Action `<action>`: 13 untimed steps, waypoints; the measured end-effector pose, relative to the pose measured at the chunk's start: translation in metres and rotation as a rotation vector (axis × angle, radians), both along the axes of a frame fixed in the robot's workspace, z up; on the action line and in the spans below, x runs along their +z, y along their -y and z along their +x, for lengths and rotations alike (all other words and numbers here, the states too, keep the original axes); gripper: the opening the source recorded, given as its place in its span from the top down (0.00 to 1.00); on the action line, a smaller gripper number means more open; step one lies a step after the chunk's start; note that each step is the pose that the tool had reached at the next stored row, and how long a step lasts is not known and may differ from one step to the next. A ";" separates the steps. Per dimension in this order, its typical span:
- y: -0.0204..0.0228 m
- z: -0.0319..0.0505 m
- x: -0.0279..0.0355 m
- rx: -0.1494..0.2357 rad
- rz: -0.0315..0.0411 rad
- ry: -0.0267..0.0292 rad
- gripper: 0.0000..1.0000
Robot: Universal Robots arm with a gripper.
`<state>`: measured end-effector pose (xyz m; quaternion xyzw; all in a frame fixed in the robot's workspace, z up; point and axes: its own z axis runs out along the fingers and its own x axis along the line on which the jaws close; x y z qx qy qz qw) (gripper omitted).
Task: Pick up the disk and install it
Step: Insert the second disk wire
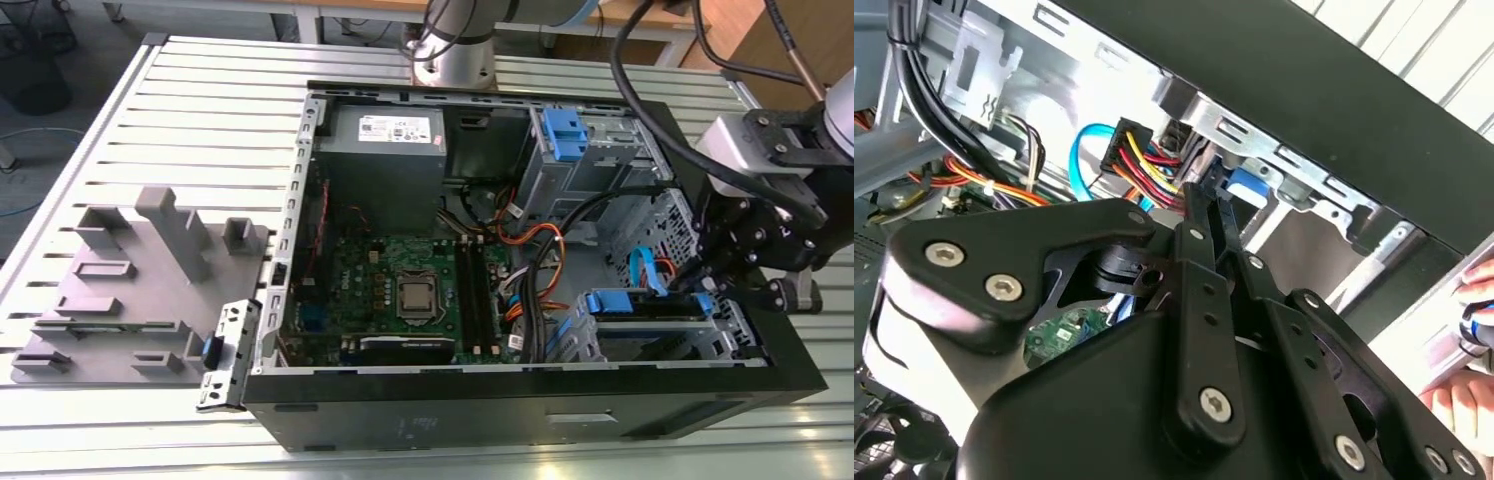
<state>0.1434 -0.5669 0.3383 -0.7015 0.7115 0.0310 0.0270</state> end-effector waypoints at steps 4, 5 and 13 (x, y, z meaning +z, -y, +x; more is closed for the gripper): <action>0.0005 -0.0026 -0.0003 -0.001 0.0001 0.0000 0.83; 0.0011 -0.0026 -0.0003 -0.002 -0.0001 -0.0001 0.83; 0.0043 -0.0047 -0.0010 -0.013 0.0000 0.0000 0.83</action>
